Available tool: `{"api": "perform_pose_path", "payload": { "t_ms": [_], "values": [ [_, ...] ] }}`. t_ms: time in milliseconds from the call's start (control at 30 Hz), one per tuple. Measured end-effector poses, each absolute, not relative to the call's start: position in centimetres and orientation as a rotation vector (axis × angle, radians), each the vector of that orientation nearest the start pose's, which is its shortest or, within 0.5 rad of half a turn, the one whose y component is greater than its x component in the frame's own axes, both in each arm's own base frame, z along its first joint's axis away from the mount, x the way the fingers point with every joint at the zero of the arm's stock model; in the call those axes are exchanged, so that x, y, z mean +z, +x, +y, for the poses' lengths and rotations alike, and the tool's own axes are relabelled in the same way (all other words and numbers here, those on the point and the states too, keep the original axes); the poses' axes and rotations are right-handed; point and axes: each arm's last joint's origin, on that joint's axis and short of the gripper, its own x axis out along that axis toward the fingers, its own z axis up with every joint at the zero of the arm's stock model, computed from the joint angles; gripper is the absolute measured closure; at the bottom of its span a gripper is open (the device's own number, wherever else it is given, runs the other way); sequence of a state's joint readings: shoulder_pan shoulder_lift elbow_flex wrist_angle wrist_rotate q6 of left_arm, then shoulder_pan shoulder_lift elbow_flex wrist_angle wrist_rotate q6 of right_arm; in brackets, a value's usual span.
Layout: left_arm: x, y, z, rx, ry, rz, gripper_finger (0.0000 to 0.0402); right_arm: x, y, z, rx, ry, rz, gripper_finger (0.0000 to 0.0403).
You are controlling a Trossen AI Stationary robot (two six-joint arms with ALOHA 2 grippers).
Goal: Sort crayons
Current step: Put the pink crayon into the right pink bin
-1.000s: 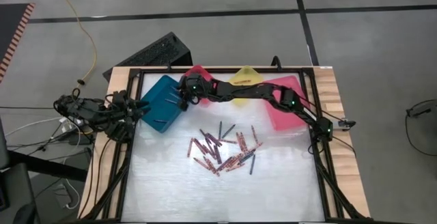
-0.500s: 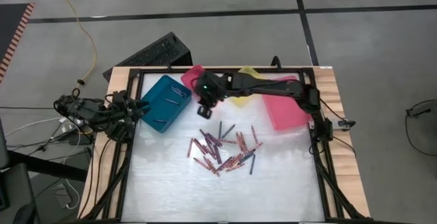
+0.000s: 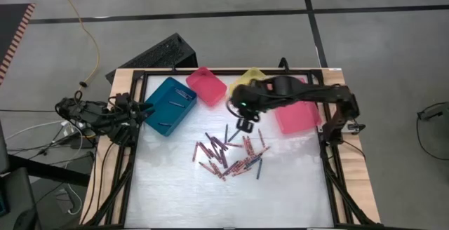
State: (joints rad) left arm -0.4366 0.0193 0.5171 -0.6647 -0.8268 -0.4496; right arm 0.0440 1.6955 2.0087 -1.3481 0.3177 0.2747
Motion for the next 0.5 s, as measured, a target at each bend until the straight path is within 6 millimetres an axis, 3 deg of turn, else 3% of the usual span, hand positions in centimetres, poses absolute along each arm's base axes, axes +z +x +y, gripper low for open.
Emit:
{"api": "perform_pose_path", "payload": {
  "t_ms": [133, 233, 367, 500],
  "values": [
    [26.4, 3.5, 0.7, 0.411, -0.344, 0.046, 0.0256, 42.2, 28.8, 2.4, -0.553, 0.066, 0.980, 0.0294],
    [26.4, 3.5, 0.7, 0.411, -0.344, 0.046, 0.0256, 41.4, 27.5, 4.0, -0.613, 0.087, 0.987, 0.0294],
    [26.4, 3.5, 0.7, 0.411, -0.344, 0.045, 0.0256, 38.8, 26.2, 6.0, -0.653, 0.137, 1.014, 0.0294],
    [26.4, 3.5, 0.7, 0.411, -0.344, 0.046, 0.0256, 34.8, 25.4, 7.5, -0.715, 0.201, 1.039, 0.0294]
  ]
}}
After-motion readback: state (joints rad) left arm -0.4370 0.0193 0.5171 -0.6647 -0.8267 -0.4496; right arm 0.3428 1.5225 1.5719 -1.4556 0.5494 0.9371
